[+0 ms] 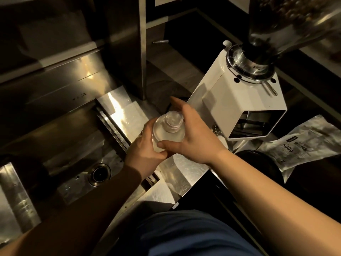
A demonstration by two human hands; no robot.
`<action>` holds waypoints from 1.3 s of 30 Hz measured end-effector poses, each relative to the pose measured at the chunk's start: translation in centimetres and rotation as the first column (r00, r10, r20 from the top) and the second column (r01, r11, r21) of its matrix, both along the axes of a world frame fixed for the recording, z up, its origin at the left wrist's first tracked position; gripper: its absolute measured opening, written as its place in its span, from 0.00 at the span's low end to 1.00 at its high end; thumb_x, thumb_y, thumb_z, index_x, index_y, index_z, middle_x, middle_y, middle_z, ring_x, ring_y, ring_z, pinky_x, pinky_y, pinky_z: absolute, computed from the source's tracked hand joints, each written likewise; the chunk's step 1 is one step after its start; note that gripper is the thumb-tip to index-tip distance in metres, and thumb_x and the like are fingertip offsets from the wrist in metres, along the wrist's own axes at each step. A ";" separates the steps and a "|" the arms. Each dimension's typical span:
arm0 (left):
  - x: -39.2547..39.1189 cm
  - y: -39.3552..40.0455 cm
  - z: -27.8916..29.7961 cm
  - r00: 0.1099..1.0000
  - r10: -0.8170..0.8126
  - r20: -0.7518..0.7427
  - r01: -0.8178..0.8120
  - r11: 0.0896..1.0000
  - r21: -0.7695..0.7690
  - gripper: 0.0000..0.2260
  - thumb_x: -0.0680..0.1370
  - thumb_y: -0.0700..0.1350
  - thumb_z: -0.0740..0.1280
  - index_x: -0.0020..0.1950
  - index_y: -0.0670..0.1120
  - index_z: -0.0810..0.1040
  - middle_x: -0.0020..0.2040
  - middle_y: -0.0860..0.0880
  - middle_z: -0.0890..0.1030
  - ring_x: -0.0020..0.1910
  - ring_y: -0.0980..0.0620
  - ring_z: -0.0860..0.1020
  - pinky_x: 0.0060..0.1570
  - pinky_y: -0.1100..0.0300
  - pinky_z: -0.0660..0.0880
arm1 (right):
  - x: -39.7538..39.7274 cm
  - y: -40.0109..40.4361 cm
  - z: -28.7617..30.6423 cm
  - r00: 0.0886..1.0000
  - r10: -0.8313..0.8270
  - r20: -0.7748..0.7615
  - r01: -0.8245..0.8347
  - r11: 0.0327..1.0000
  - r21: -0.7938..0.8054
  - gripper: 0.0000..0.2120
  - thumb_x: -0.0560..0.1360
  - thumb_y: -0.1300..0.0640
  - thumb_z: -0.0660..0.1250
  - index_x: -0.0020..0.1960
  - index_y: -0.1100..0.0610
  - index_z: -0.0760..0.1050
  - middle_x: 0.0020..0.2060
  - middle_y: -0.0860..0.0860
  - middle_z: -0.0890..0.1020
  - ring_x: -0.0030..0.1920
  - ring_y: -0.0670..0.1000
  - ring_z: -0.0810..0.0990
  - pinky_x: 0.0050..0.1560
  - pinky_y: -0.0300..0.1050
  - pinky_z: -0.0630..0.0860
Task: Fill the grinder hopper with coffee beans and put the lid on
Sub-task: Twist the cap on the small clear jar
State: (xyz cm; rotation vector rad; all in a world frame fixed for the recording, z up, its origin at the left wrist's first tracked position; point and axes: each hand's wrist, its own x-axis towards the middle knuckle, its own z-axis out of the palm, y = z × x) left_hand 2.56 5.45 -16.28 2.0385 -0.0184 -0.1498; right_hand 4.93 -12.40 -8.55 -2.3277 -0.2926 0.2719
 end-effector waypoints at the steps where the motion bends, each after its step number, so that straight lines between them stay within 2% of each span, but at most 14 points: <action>1: 0.0 0.0 0.0 1.000 -0.004 0.004 0.004 1.000 0.004 0.41 0.70 0.52 0.82 0.77 0.63 0.63 0.65 0.58 0.79 0.64 0.52 0.80 0.61 0.53 0.80 | 0.1 -0.5 -0.1 0.999 0.038 -0.036 -0.037 0.998 0.045 0.53 0.72 0.46 0.84 0.86 0.46 0.55 0.79 0.44 0.70 0.78 0.49 0.72 0.76 0.48 0.72; 3: 0.0 0.0 0.0 1.000 -0.002 0.010 0.002 1.000 0.003 0.42 0.69 0.54 0.82 0.77 0.62 0.64 0.66 0.56 0.80 0.64 0.52 0.80 0.62 0.51 0.80 | 0.0 -1.2 -0.3 0.994 0.087 -0.061 -0.082 0.993 0.084 0.49 0.74 0.50 0.83 0.85 0.45 0.57 0.74 0.39 0.72 0.75 0.47 0.75 0.75 0.44 0.73; 5: 0.0 -0.1 0.0 1.000 0.001 0.009 -0.001 1.000 -0.007 0.42 0.69 0.54 0.83 0.77 0.62 0.65 0.66 0.58 0.80 0.64 0.54 0.80 0.62 0.50 0.80 | -0.1 -1.0 -0.4 0.998 0.060 0.000 -0.060 0.997 0.047 0.47 0.73 0.47 0.83 0.84 0.46 0.61 0.72 0.39 0.74 0.72 0.46 0.77 0.72 0.46 0.75; 7: 0.0 -0.1 0.0 1.000 0.000 0.003 0.000 1.000 -0.030 0.42 0.68 0.54 0.84 0.77 0.63 0.65 0.65 0.61 0.80 0.63 0.60 0.79 0.62 0.53 0.80 | 0.0 0.0 -0.2 0.998 -0.006 0.068 0.009 0.999 -0.050 0.49 0.70 0.40 0.84 0.83 0.46 0.62 0.72 0.44 0.75 0.72 0.49 0.75 0.69 0.51 0.76; 9: 0.0 0.0 0.0 1.000 0.001 -0.008 -0.001 0.999 -0.046 0.42 0.68 0.55 0.84 0.76 0.63 0.65 0.65 0.63 0.79 0.63 0.64 0.78 0.62 0.54 0.80 | 0.2 0.7 0.2 0.995 -0.031 0.089 0.042 0.991 -0.124 0.51 0.69 0.37 0.83 0.84 0.47 0.61 0.74 0.48 0.75 0.73 0.51 0.73 0.68 0.50 0.75; 14: 0.3 0.1 -0.1 1.000 -0.022 0.002 0.022 0.999 -0.027 0.42 0.68 0.55 0.84 0.76 0.61 0.66 0.66 0.58 0.80 0.64 0.56 0.80 0.62 0.49 0.81 | 0.8 -1.4 0.5 0.987 0.145 -0.067 -0.142 0.989 0.035 0.49 0.72 0.49 0.83 0.85 0.47 0.59 0.76 0.45 0.74 0.75 0.49 0.76 0.75 0.49 0.74; 17: 0.2 0.1 -0.2 1.000 -0.023 -0.003 0.023 0.999 -0.041 0.42 0.68 0.55 0.85 0.76 0.61 0.66 0.65 0.60 0.79 0.63 0.60 0.79 0.61 0.54 0.80 | 0.6 -1.2 0.4 0.996 0.089 -0.017 -0.089 0.996 -0.021 0.49 0.70 0.43 0.84 0.84 0.46 0.62 0.76 0.45 0.76 0.74 0.50 0.77 0.74 0.55 0.77; 20: 0.2 0.1 -0.1 1.000 -0.025 -0.009 0.025 0.998 -0.055 0.40 0.68 0.55 0.84 0.74 0.63 0.67 0.63 0.64 0.79 0.61 0.69 0.77 0.59 0.60 0.79 | 0.4 0.4 0.2 0.997 -0.036 0.068 0.045 0.990 -0.136 0.53 0.67 0.35 0.84 0.83 0.47 0.62 0.75 0.48 0.75 0.74 0.52 0.74 0.71 0.54 0.76; 22: 0.2 0.1 -0.1 1.000 -0.017 -0.004 0.017 0.998 -0.058 0.40 0.68 0.55 0.84 0.74 0.62 0.67 0.64 0.61 0.80 0.62 0.64 0.79 0.60 0.57 0.80 | 0.4 0.4 0.0 0.999 -0.021 0.037 0.023 0.997 -0.069 0.54 0.67 0.35 0.83 0.84 0.47 0.60 0.76 0.48 0.74 0.74 0.52 0.74 0.72 0.56 0.76; 25: 0.2 0.0 0.0 1.000 -0.026 0.005 0.026 0.999 -0.035 0.42 0.68 0.54 0.85 0.76 0.59 0.67 0.66 0.58 0.79 0.64 0.57 0.79 0.62 0.54 0.80 | 0.6 -1.4 -0.2 0.995 0.084 -0.056 -0.080 0.994 0.073 0.50 0.70 0.42 0.82 0.85 0.46 0.59 0.77 0.46 0.74 0.76 0.50 0.76 0.76 0.57 0.75; 27: 0.2 0.0 -0.1 0.999 -0.029 0.014 0.030 0.999 -0.027 0.43 0.67 0.54 0.85 0.76 0.59 0.66 0.66 0.58 0.79 0.64 0.57 0.79 0.62 0.54 0.79 | 0.6 -1.9 -0.1 0.994 0.095 -0.049 -0.093 0.994 0.049 0.48 0.69 0.40 0.80 0.83 0.46 0.62 0.76 0.45 0.76 0.75 0.50 0.77 0.75 0.58 0.76; 32: 0.3 0.0 -0.3 1.000 -0.027 0.007 0.028 0.999 -0.030 0.42 0.68 0.56 0.84 0.76 0.62 0.66 0.65 0.62 0.79 0.63 0.60 0.79 0.61 0.56 0.79 | 0.1 0.5 0.0 0.995 -0.067 0.068 0.075 0.989 -0.125 0.50 0.67 0.34 0.83 0.81 0.48 0.65 0.73 0.49 0.76 0.72 0.53 0.75 0.70 0.54 0.76; 36: 0.5 0.1 -0.3 1.000 -0.027 0.009 0.027 1.000 -0.004 0.42 0.68 0.53 0.84 0.76 0.60 0.66 0.66 0.58 0.80 0.63 0.55 0.80 0.61 0.54 0.80 | 0.2 -0.9 -0.1 0.996 0.075 -0.053 -0.074 0.997 0.026 0.47 0.73 0.45 0.82 0.84 0.46 0.61 0.77 0.46 0.74 0.75 0.49 0.76 0.75 0.52 0.75; 39: 0.5 0.0 -0.4 0.999 -0.039 -0.003 0.039 0.999 -0.011 0.44 0.67 0.55 0.85 0.77 0.62 0.65 0.65 0.61 0.79 0.62 0.58 0.79 0.60 0.58 0.79 | 0.2 -1.8 0.1 0.994 0.092 -0.064 -0.090 0.995 0.030 0.44 0.73 0.44 0.81 0.83 0.45 0.63 0.75 0.44 0.76 0.74 0.49 0.78 0.75 0.56 0.76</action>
